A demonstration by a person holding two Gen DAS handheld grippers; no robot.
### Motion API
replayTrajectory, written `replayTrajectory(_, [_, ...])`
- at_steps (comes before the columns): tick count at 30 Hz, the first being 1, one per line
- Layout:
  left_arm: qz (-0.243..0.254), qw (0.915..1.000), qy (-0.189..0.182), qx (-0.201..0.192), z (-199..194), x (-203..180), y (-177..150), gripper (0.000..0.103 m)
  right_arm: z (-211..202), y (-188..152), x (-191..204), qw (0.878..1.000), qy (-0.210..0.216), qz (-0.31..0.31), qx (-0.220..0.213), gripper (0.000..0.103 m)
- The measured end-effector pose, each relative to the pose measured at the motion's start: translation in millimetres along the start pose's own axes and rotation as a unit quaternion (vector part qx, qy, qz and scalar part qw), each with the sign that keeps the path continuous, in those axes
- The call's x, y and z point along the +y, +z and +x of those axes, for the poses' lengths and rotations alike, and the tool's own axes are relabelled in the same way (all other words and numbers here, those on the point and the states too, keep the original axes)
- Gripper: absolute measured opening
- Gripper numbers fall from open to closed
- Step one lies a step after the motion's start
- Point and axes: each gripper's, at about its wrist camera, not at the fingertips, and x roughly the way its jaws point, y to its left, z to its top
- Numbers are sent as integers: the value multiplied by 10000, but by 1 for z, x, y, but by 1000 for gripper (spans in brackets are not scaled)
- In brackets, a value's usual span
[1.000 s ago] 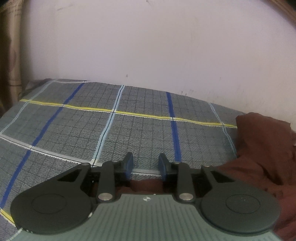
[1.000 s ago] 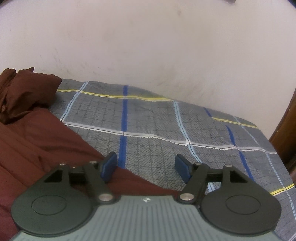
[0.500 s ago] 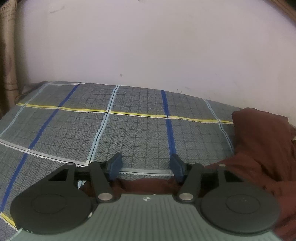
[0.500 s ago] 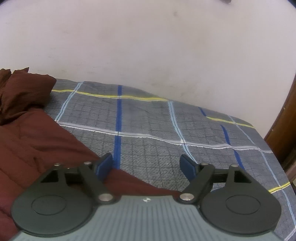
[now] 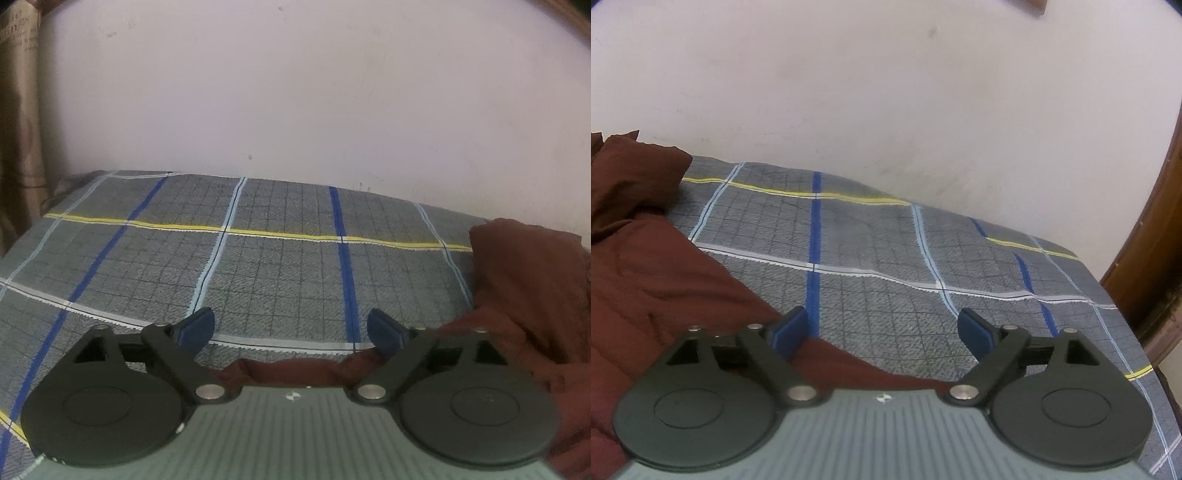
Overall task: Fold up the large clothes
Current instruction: 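Move the right gripper back over the jacket body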
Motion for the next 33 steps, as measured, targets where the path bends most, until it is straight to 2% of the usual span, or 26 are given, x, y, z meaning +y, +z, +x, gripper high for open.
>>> replayTrajectory(7, [10,10000,-8,26,1,0,0,88,-3,6,-12,9996,159,190,133,89])
replayTrajectory(8, [8,10000,-13,22,1,0,-1,89,-12,8,-13,9998,-17,183,-16,89])
replayTrajectory(10, [-2,10000,-20,18,1,0,-1,89,-46,10,-15,9966,-349,141,-727,89])
replayTrajectory(12, [-3,10000,-22,13,0,0,-1,89,-84,14,-19,9910,-57,200,-1323,88])
replayTrajectory(13, [-2,10000,-15,4,0,0,-1,90,-101,17,-20,9893,218,257,-1417,85])
replayTrajectory(14, [0,10000,-6,-7,0,0,-1,91,-115,21,-20,9878,546,368,-1410,78])
replayTrajectory(15, [10,10000,5,-21,-1,0,-1,91,-126,24,-20,9855,930,494,-1332,57])
replayTrajectory(16, [23,10000,12,-32,-1,-1,-1,93,-133,26,-16,9833,1248,550,-1204,45])
replayTrajectory(17, [34,10000,17,-43,-1,-1,-2,93,-139,27,-8,9812,1527,488,-1070,39])
replayTrajectory(18, [44,10000,32,-54,-1,-1,-2,94,-143,28,3,9795,1715,310,-1008,30])
replayTrajectory(19, [56,10000,38,-62,-1,-2,-1,94,-147,28,18,9776,1859,62,-986,26])
replayTrajectory(23, [61,10000,31,-63,-1,-2,-2,94,-150,34,77,9628,2461,-625,-928,26])
replayTrajectory(25, [40,10000,-9,-67,-2,-1,-2,95,-143,33,105,9580,2485,-1099,-911,26])
replayTrajectory(27, [-16,10000,-58,-72,-2,0,-2,95,-120,27,123,9569,2466,-1384,-667,24])
replayTrajectory(30, [-106,9998,-133,-68,-2,4,-1,97,-95,16,126,9573,2580,-1194,-531,23])
replayTrajectory(33, [-152,9998,-134,-81,-2,4,0,98,-77,4,115,9535,2866,-774,-516,23])
